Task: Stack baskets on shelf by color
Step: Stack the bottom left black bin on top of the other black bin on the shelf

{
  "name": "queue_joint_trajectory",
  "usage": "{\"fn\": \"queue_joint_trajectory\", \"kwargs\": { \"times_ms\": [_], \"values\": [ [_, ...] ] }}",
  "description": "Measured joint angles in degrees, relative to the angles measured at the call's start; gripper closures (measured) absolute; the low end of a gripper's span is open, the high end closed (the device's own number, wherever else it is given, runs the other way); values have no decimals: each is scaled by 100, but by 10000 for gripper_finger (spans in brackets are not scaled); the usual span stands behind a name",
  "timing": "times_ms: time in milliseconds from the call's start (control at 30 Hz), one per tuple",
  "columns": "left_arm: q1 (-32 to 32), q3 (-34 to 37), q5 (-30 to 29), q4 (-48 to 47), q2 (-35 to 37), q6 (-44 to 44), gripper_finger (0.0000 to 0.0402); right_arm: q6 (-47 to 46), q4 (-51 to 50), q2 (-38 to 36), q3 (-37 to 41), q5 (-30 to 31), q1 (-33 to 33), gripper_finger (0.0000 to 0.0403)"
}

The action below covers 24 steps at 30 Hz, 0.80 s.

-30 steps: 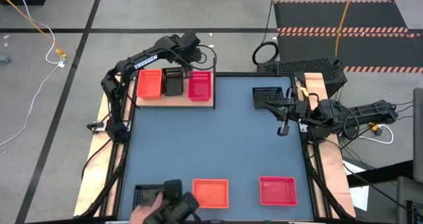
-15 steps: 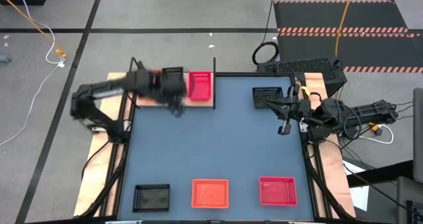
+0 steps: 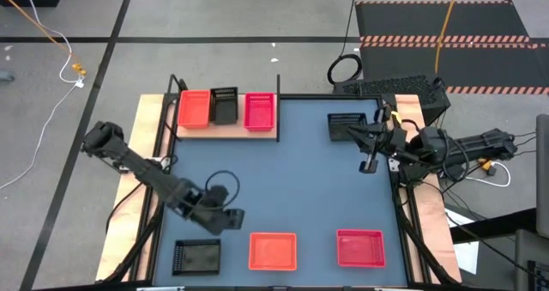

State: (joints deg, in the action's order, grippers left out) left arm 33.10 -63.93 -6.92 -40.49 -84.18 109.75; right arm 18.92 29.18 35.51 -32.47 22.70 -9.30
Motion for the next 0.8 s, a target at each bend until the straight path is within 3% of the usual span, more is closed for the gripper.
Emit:
{"fn": "queue_joint_trajectory", "kwargs": {
  "times_ms": [67,367,633,800],
  "values": [
    [258,135,14,490,-62,427,188,194,227,89,0,0,0,358],
    [1093,192,240,335,-666,2306,188,741,1528,820,0,-24,253,358],
    [1087,194,1093,424,-1336,2427,188,914,2558,1549,0,-27,732,358],
    [1083,194,1151,433,-1405,2326,193,894,2765,1691,0,-31,880,358]
  ]
}}
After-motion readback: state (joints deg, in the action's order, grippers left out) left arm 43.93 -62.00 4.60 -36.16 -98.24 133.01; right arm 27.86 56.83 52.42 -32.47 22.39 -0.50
